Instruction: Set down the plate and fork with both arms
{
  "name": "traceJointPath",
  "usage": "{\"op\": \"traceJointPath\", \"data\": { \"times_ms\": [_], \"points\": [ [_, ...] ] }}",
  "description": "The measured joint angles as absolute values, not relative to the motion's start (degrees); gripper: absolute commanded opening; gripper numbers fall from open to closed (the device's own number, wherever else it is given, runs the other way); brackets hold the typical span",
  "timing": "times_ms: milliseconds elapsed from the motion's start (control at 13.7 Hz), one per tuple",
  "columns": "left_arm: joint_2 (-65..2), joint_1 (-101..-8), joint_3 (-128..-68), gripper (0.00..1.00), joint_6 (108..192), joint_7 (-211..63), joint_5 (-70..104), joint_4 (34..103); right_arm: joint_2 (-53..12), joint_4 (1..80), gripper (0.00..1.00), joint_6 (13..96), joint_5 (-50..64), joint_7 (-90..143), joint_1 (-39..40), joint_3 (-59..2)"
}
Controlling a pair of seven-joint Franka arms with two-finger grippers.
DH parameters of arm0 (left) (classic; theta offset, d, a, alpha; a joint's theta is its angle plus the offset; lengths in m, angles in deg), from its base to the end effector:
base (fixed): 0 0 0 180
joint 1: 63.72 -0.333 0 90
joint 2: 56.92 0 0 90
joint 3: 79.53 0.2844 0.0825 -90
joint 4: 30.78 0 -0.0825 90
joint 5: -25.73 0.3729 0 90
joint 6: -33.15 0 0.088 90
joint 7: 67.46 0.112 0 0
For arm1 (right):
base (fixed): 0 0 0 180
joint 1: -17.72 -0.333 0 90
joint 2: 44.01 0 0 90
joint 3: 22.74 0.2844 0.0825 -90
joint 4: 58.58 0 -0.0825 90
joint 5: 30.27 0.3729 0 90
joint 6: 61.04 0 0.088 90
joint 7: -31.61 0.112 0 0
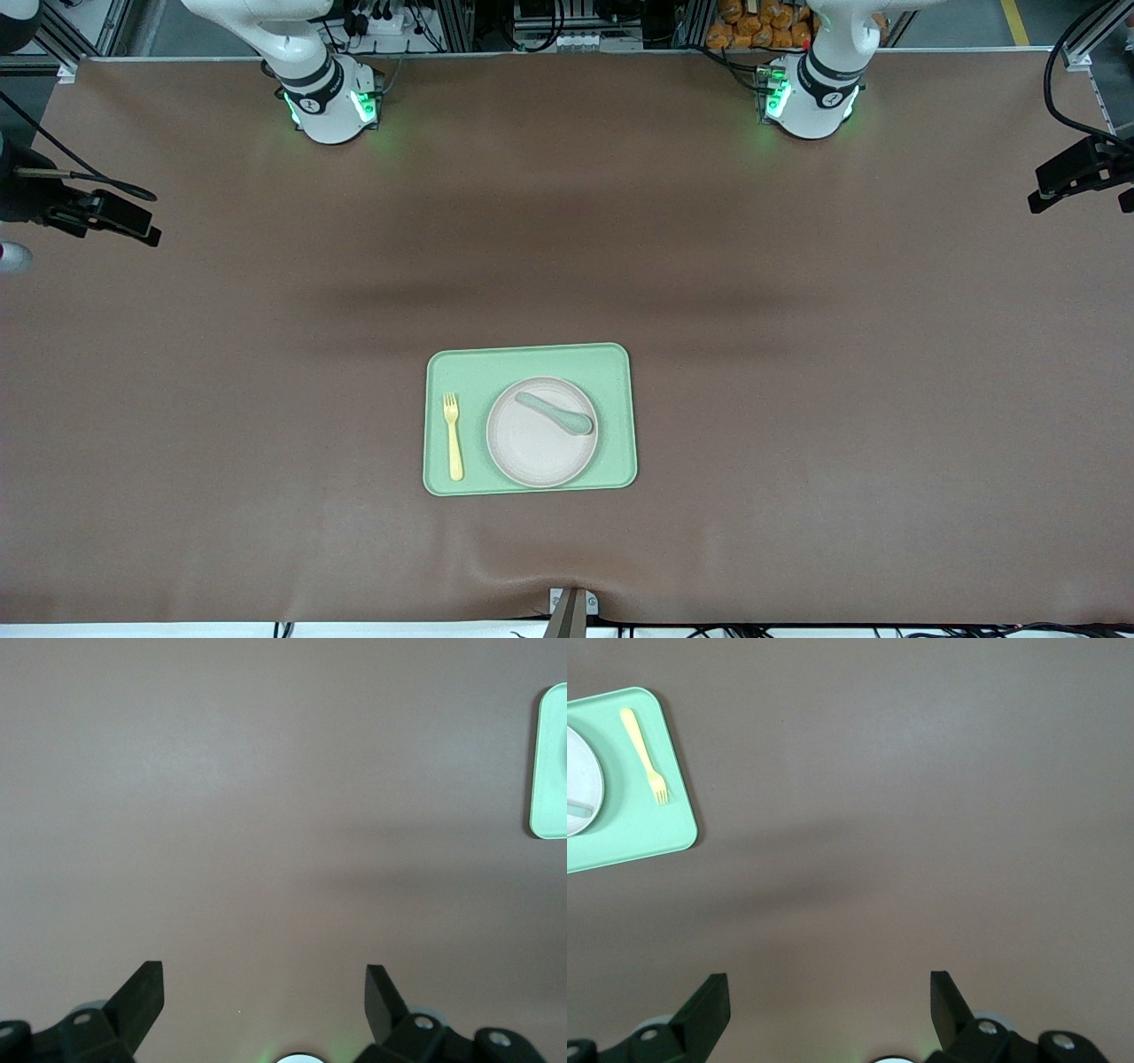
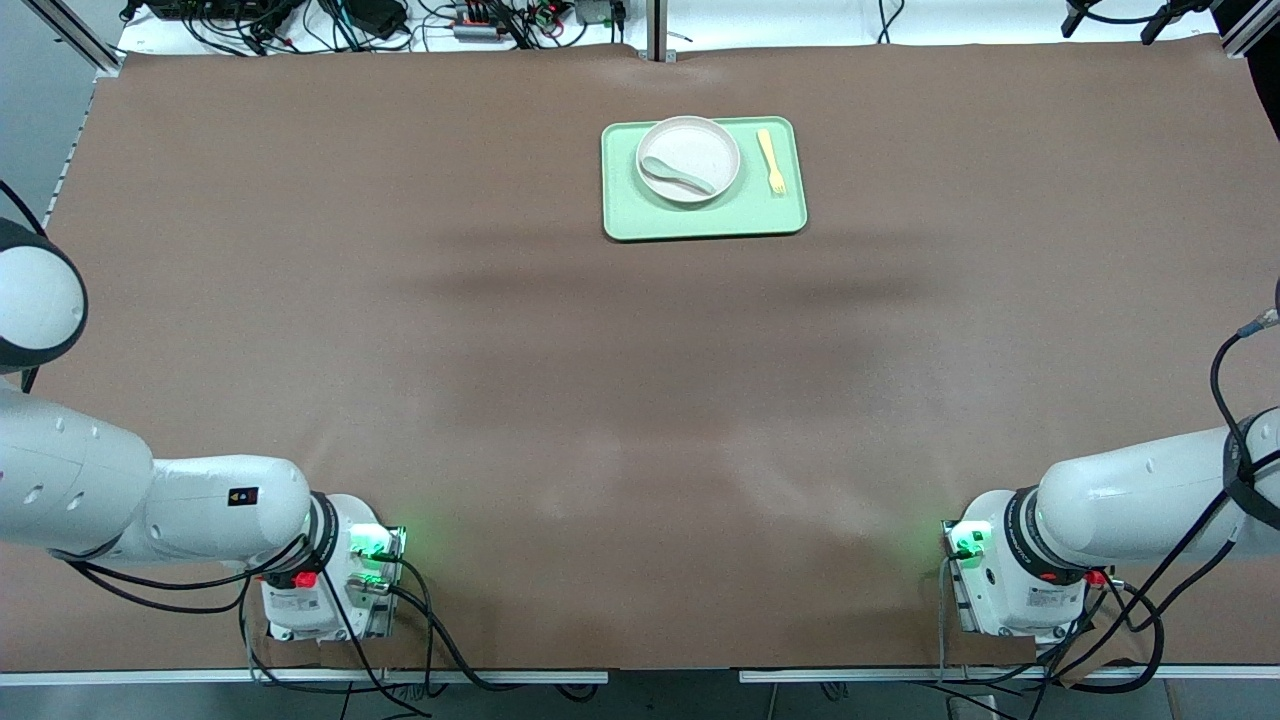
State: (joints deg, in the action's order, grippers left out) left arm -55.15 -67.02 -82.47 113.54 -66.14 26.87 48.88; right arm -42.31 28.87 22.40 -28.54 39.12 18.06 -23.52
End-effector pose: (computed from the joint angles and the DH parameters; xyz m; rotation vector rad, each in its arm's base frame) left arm 0.5336 0.0063 0.6383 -3.1236 0.0212 0.0287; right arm 0.5389 -0.0068 0.5827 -3.1049 0.2312 0.1576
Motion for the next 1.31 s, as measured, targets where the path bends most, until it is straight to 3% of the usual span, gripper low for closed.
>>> {"op": "traceJointPath", "data": {
  "times_ms": [1310],
  "points": [
    [-55.15, -67.13, -82.39, 1.0, 115.68, -65.43, 26.87, 48.86, -41.75, 27.62, 1.0, 21.98, -29.18, 39.12, 18.06, -23.59]
  ]
}}
